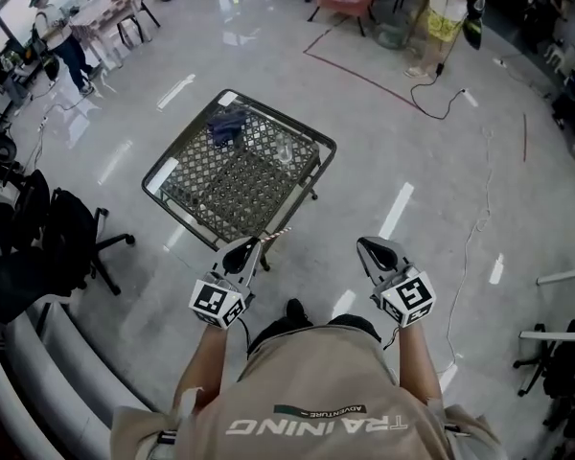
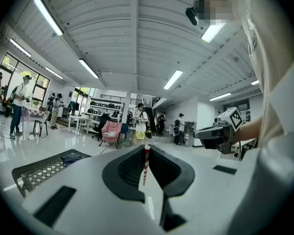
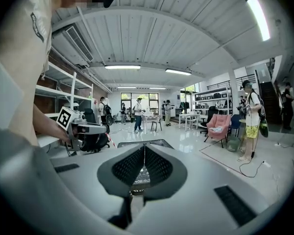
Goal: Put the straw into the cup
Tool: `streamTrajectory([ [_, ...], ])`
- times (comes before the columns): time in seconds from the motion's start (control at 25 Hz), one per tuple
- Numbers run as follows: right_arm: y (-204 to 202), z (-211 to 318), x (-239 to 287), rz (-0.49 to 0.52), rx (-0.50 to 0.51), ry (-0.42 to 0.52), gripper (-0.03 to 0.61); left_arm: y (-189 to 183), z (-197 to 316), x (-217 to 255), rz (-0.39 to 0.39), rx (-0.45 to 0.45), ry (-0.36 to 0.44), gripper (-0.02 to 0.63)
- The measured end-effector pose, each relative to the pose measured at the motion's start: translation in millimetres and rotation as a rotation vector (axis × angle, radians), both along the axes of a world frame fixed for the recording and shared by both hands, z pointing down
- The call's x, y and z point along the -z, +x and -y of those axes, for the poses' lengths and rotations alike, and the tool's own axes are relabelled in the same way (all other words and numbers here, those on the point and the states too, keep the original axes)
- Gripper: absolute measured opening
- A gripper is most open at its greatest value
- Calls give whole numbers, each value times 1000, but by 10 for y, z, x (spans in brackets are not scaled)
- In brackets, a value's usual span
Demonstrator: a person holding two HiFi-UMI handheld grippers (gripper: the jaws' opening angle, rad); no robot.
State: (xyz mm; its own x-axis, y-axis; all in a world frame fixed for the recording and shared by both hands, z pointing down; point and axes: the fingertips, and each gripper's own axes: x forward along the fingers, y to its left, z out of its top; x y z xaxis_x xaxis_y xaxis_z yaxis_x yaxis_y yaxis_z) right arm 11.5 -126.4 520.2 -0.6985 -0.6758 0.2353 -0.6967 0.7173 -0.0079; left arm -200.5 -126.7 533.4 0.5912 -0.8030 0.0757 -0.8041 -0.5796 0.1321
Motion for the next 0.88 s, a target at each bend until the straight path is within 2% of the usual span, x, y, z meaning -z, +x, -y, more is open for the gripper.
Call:
streamTrajectory([
  [0.24, -113, 326, -46, -12, -17, -15, 18, -79, 386, -27, 8, -31, -16, 35],
  [0.4, -34, 652, -89, 3, -7, -35, 18, 40, 702, 0, 38, -38, -40, 35],
  [0.6, 104, 1155, -129, 24, 23, -35, 18, 143, 1118, -6, 49, 12, -33, 35],
  [0.88, 165, 1962, -101, 21, 128, -10, 18, 168, 1727, 17, 49, 131, -30, 35],
])
